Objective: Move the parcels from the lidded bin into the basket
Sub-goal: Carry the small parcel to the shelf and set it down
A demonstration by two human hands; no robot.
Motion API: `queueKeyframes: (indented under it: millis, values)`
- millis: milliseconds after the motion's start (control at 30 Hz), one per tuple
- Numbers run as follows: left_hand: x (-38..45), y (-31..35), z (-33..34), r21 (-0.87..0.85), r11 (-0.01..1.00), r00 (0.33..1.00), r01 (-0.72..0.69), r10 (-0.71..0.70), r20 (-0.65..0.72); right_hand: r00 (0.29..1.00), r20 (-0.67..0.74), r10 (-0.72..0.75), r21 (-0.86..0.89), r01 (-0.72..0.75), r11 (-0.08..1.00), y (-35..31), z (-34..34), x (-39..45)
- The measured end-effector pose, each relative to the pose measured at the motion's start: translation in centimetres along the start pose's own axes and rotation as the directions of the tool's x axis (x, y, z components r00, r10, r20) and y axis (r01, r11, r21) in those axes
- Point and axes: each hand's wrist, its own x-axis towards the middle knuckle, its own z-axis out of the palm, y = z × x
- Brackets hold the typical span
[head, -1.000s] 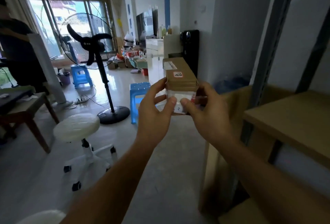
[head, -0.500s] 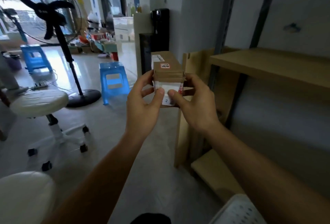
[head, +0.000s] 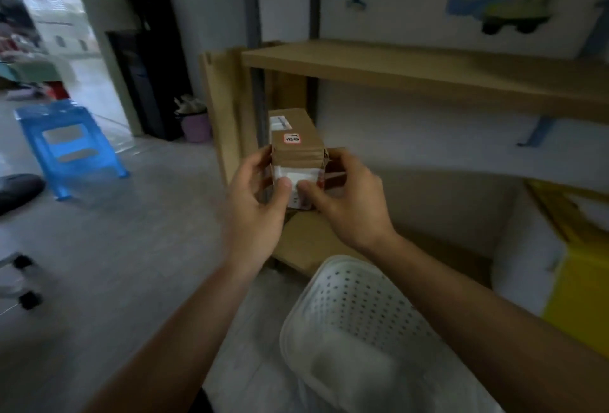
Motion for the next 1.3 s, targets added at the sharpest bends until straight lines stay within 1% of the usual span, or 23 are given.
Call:
queueKeyframes:
  millis: [133,267,367,500,633,833,967,1133,1300]
  values:
    - [-1.9,-1.2,4.2,-0.036,0.999,0.992,0.005,0.000,0.124,0.993,-0.083,0.089,-0.040,-0.092,0.995,3.3,-3.3,-2.8]
    - [-2.3,-3.1,9.6,-0.037,0.999,0.970,0.017,-0.007,0.243,0.969,-0.175,0.176,-0.055,-0.189,0.981,7.7,-5.8,-4.1]
    - [-1.9,-4.8,14.2,-0.034,0.999,0.936,0.026,-0.012,0.351,0.934,-0.272,0.229,-0.095,-0.263,0.960,11.5,-7.6,-4.3]
    - [-1.0,-6.5,18.9,-0.032,0.999,0.900,0.004,0.010,0.436,0.882,-0.397,0.254,-0.111,-0.321,0.941,15.4,-8.6,-4.4]
    - [0.3,-8.2,21.9,-0.055,0.998,0.884,0.016,0.011,0.467,0.872,-0.407,0.273,-0.117,-0.347,0.931,18.3,-9.9,-2.9]
    - [1.0,-9.9,23.3,-0.034,0.998,0.883,0.046,-0.025,0.470,0.871,-0.403,0.280,-0.107,-0.349,0.931,20.5,-9.2,-1.9]
    - [1.2,-10.1,23.2,-0.048,0.997,0.895,0.063,-0.035,0.445,0.878,-0.402,0.260,-0.112,-0.329,0.938,21.0,-8.7,-1.5]
    - [0.9,-9.9,22.9,-0.057,0.996,0.881,0.069,-0.034,0.471,0.879,-0.396,0.267,-0.113,-0.335,0.935,20.8,-9.1,-2.2]
    - [0.2,-9.1,22.6,-0.073,0.994,0.869,0.079,-0.033,0.494,0.867,-0.423,0.265,-0.127,-0.346,0.930,19.9,-9.5,-3.0]
